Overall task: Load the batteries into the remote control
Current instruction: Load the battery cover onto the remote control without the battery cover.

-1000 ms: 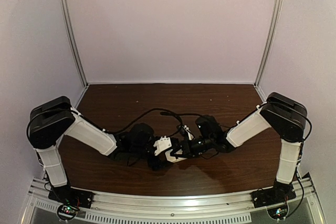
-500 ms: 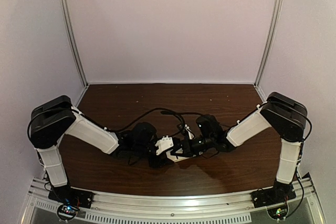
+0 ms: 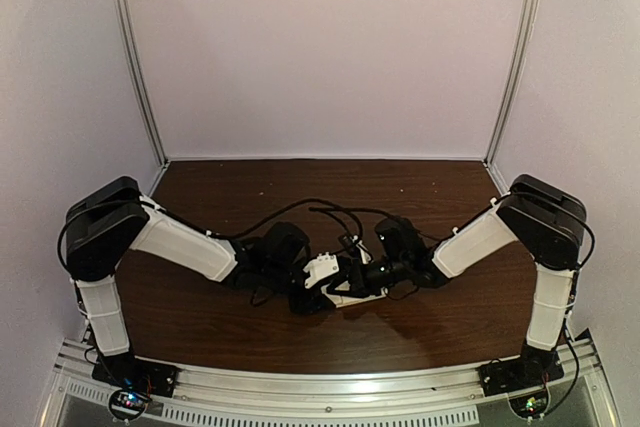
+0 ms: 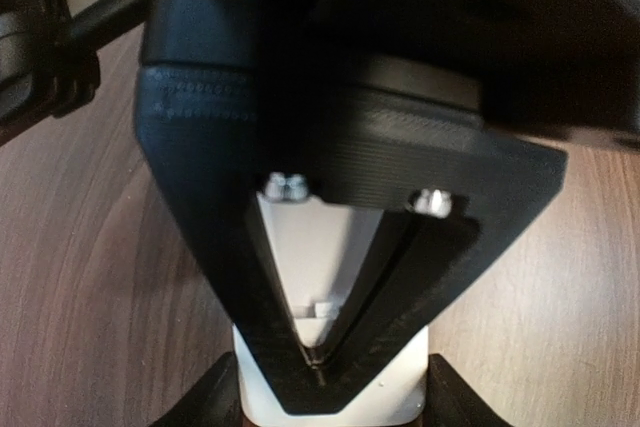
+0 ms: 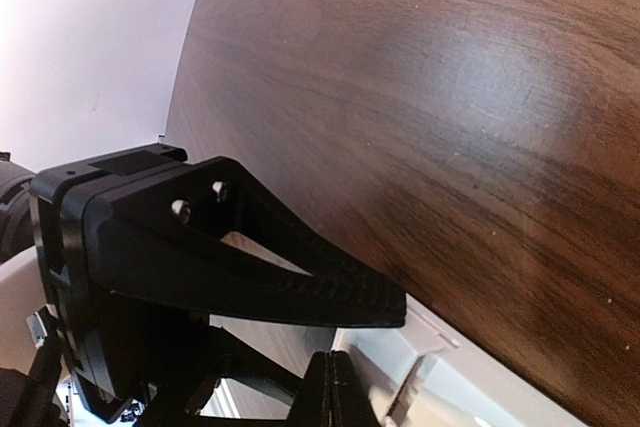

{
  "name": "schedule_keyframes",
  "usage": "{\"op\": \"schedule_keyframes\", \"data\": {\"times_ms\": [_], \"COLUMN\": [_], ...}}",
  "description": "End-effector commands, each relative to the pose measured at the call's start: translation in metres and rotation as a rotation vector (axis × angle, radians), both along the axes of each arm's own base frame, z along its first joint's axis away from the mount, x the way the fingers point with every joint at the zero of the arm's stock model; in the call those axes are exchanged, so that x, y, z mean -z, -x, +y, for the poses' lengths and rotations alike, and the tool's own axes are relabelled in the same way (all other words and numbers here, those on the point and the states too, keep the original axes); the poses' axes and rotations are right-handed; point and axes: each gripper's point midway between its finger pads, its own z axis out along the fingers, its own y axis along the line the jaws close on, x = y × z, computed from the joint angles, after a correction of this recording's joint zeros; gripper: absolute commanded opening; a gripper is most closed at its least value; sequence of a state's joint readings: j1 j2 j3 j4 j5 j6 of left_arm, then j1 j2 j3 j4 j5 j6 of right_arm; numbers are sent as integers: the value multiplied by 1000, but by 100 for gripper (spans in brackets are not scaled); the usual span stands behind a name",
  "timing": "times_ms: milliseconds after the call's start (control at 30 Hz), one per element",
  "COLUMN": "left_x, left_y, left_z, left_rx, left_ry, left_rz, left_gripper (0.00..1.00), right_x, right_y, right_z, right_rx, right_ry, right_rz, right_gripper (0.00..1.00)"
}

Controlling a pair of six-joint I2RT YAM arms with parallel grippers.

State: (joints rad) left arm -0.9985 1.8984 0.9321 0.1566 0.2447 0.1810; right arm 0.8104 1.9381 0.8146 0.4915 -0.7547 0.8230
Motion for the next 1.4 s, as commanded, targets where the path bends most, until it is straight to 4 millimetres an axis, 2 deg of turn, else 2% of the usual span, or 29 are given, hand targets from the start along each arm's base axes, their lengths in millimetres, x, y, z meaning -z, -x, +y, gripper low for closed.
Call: {"op": "schedule_keyframes", "data": {"times_ms": [0,200,400,500,633,867,1100,1367], "left_x": [17,19,22,22,12,-18,-41,-47], "left_y": [3,3,-1,-1,-3,-8,-15,-18], "left_z": [-2,0,5,5,6,10,19,22], "left_rx": [15,17,3,-2,-26,-74,-136,-257], "left_ry": [-36,-46,-83,-86,-52,41,152,249], "left_rz": [46,49,36,35,26,-10,-6,112], "left_gripper": [58,61,59,67,80,85,85,75], "right_x": [39,50,49,53,58,58,56,58], "right_y": [2,5,5,6,8,10,12,15], "right_z": [-29,-39,-41,-42,-45,-48,-51,-54], "right_rx": [42,35,30,24,17,14,8,-1], "right_ry": [155,213,221,238,250,260,266,273], "right_rz": [38,25,13,12,17,11,6,10], "right_gripper": [2,2,3,3,2,1,1,0]}}
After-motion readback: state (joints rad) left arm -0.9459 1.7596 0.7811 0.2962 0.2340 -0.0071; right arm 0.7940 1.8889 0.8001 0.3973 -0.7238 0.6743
